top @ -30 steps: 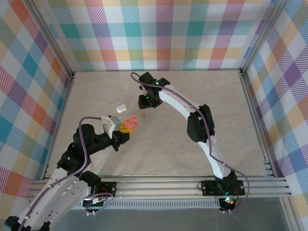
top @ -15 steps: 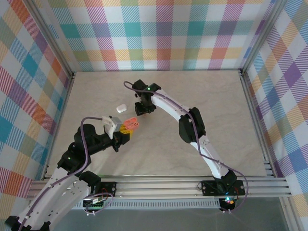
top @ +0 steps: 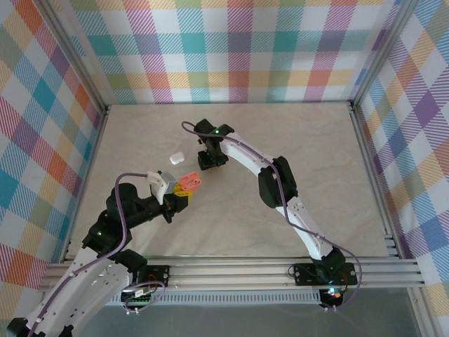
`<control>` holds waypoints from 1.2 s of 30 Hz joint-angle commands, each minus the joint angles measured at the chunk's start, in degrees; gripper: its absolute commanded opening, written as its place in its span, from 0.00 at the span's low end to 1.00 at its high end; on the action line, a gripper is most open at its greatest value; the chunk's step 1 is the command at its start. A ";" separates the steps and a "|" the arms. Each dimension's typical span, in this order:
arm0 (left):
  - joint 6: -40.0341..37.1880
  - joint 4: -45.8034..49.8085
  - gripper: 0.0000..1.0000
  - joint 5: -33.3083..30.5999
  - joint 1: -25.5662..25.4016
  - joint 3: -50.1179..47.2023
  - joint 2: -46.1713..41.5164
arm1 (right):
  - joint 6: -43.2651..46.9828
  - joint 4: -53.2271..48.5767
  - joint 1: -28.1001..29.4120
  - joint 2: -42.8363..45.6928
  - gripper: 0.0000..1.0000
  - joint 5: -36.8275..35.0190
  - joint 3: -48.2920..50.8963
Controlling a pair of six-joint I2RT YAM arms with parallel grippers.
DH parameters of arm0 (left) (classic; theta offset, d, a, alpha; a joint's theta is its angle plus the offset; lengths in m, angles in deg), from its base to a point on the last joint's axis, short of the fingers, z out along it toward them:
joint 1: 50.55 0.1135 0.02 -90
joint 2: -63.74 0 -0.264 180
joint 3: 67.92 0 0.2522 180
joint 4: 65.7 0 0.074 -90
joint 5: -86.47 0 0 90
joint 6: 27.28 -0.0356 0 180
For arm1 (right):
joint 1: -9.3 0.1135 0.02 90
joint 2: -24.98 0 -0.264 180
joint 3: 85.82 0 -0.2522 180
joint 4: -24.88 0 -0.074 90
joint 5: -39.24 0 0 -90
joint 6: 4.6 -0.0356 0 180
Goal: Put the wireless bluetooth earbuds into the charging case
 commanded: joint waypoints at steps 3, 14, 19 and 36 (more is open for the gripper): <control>-0.06 -0.82 0.00 0.20 -0.19 -0.32 -0.91 | -1.43 0.47 0.04 -1.56 0.47 0.32 -1.28; 1.35 0.54 0.00 1.17 -0.17 -0.16 -1.07 | -2.63 -0.65 0.05 -0.75 0.26 -1.24 -0.16; 1.41 -1.26 0.00 2.63 -0.21 -2.24 -1.00 | -2.20 2.42 0.04 3.44 0.20 -1.62 5.35; 9.07 -23.15 0.00 5.46 -0.40 -9.01 8.66 | -8.39 19.80 -2.95 35.20 0.19 -5.86 47.38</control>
